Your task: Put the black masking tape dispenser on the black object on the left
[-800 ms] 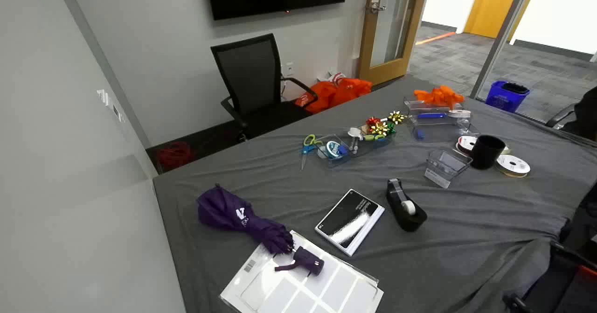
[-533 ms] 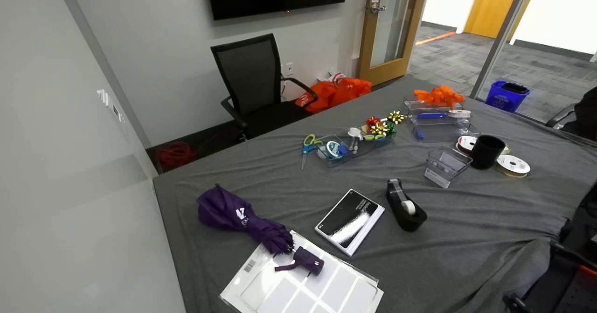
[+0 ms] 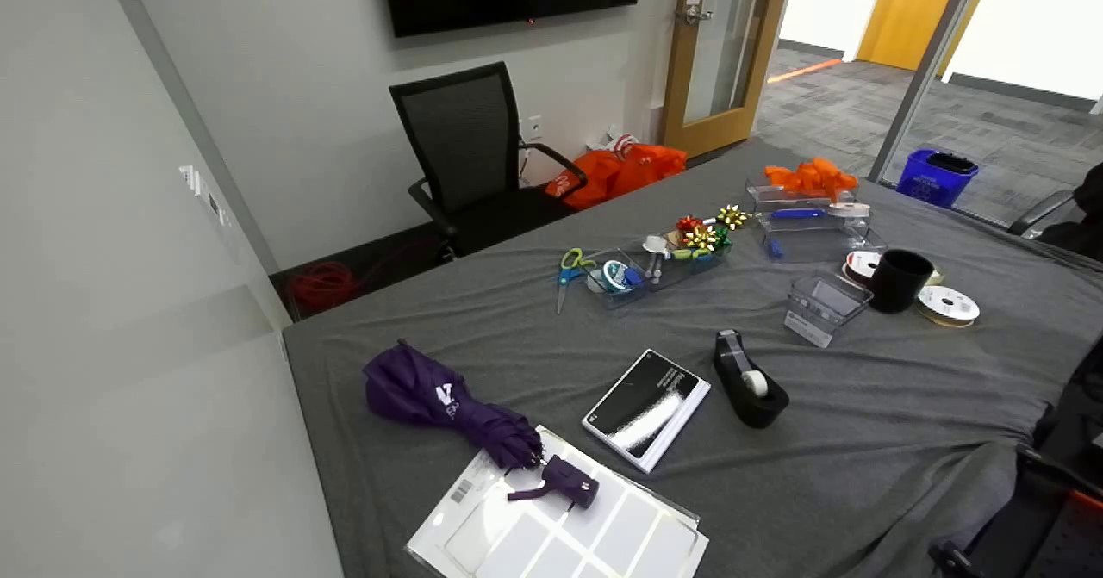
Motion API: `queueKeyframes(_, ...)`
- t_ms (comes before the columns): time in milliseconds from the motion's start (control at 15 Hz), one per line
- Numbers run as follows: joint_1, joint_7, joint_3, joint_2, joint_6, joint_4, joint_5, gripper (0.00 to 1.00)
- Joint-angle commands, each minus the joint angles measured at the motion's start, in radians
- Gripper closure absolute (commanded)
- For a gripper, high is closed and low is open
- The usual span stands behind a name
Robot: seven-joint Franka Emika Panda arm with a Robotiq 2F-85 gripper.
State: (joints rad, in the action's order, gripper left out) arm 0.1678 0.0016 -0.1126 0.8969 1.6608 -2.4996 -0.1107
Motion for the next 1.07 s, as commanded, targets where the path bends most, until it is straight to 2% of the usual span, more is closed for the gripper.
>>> queueKeyframes(0, -0.008, -0.005, -0.005, -0.001, -0.003, 0.003, -0.004, 0.00)
queueKeyframes(200, -0.012, 0.009, -0.009, -0.009, 0.001, 0.008, -0.008, 0.00)
queueKeyframes(333, -0.019, 0.023, -0.008, -0.032, 0.044, 0.013, -0.021, 0.00)
queueKeyframes(667, -0.030, 0.071, -0.005, -0.106, 0.181, 0.020, -0.066, 0.00)
queueKeyframes(1000, -0.064, 0.161, -0.009, -0.237, 0.372, 0.030, -0.090, 0.00)
